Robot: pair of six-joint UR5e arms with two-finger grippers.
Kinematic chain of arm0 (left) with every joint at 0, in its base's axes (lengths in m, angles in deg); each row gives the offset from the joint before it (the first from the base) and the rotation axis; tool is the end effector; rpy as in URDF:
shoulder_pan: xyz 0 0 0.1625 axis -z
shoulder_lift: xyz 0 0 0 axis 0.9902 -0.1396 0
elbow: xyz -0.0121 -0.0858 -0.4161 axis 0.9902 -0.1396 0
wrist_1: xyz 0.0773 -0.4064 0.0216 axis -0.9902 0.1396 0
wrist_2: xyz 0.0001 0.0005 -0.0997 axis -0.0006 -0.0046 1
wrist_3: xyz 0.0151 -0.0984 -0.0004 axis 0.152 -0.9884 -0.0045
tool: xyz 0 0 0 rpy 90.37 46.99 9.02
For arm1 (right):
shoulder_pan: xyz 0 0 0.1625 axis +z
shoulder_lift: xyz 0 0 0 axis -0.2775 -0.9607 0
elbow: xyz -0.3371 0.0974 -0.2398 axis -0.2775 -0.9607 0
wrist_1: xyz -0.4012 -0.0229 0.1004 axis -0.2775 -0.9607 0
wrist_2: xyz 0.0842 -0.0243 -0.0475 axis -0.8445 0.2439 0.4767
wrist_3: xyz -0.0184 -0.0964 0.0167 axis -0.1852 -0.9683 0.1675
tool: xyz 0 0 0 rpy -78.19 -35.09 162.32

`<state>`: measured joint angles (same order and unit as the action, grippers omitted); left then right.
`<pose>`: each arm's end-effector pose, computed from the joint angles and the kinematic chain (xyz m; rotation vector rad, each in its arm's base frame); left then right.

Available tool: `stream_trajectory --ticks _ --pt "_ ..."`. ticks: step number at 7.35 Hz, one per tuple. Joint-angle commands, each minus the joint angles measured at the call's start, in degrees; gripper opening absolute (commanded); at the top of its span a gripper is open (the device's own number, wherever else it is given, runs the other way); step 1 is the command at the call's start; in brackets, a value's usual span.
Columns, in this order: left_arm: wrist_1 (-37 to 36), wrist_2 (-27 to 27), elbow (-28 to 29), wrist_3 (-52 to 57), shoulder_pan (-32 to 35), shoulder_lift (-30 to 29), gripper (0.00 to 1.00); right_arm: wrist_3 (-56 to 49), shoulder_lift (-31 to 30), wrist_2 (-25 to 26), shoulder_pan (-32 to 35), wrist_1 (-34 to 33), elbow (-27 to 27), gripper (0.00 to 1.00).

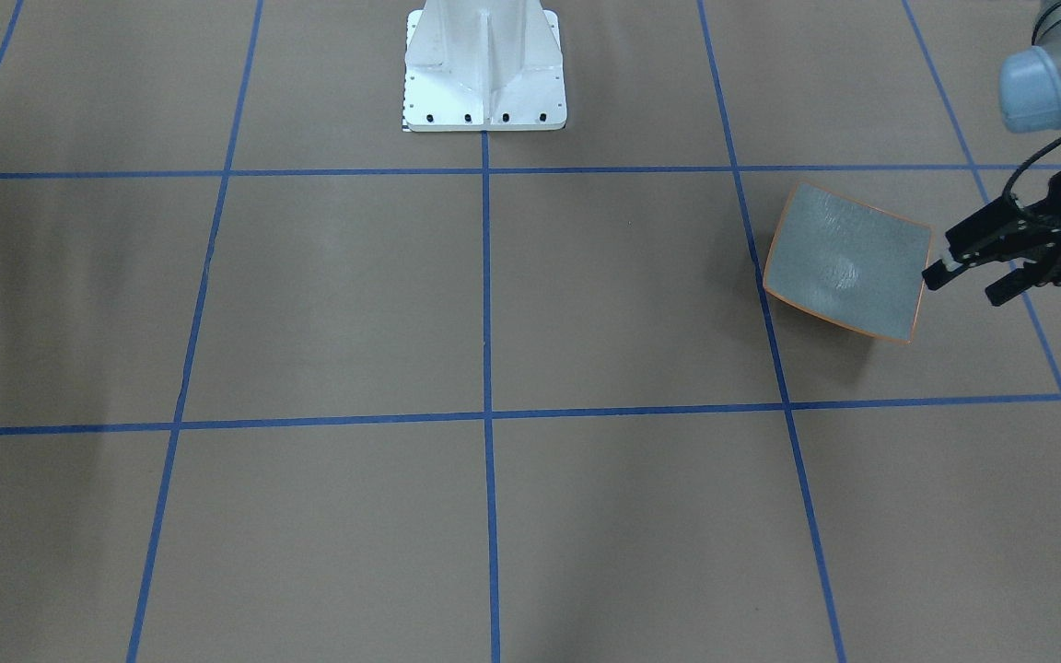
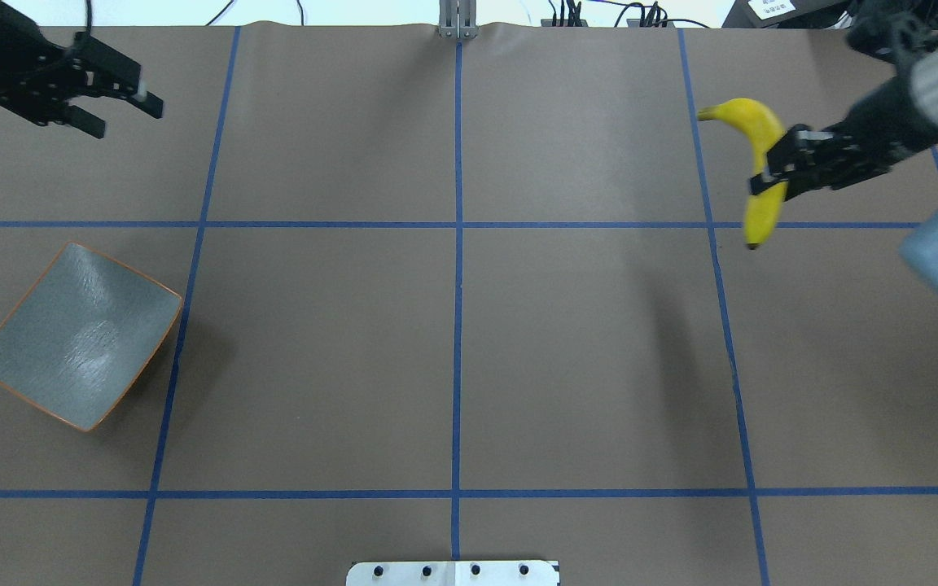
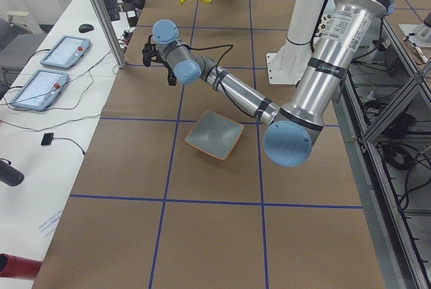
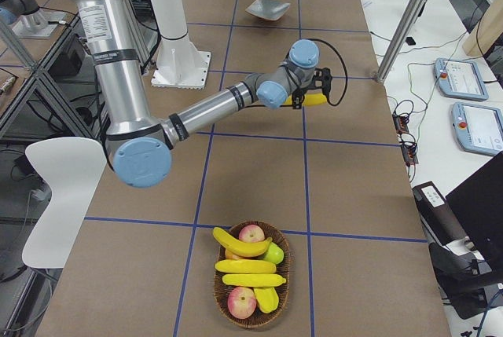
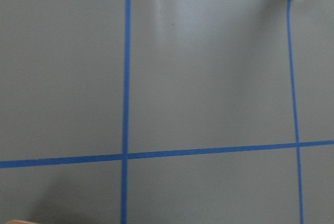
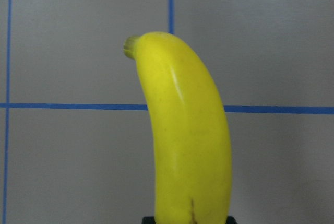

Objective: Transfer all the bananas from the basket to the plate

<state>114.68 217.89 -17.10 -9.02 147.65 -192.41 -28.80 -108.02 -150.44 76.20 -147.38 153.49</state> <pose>0.2036 -0.5769 0.2920 0.0925 1.2198 -0.0349 -0.2347 -0.5235 0.3365 0.0580 -1.1346 0.0077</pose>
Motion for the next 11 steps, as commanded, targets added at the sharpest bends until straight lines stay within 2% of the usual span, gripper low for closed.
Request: stream_trajectory --ticks 1,3,5,6,8,9,11 --pt "0.0 -1.0 4.3 -5.2 -3.6 -7.3 1.00 13.6 10.3 9.5 -13.2 0.0 -0.4 0.00" --pt "0.3 -4.7 4.6 -12.3 -8.3 -11.4 1.00 19.4 15.2 17.1 -20.1 0.0 -0.9 0.00" --pt "7.4 -10.8 4.7 -21.9 -13.1 -12.2 0.99 23.9 18.5 21.8 -23.3 0.0 -1.2 0.00" --pt "9.6 -12.1 4.8 -24.6 -14.4 -12.3 0.99 25.6 20.3 22.3 -24.4 0.0 -2.1 0.00" --pt "9.7 -13.5 6.6 -32.0 -16.0 -16.8 0.99 28.6 22.3 25.0 -26.9 0.6 -2.7 0.00" --pt "9.8 -14.8 6.6 -32.6 -17.3 -17.2 0.99 30.6 22.5 25.9 -27.9 3.7 -2.9 0.00" --pt "9.7 -16.9 6.9 -33.4 -19.9 -17.4 0.99 31.2 22.7 27.9 -28.6 4.4 -3.1 0.00"
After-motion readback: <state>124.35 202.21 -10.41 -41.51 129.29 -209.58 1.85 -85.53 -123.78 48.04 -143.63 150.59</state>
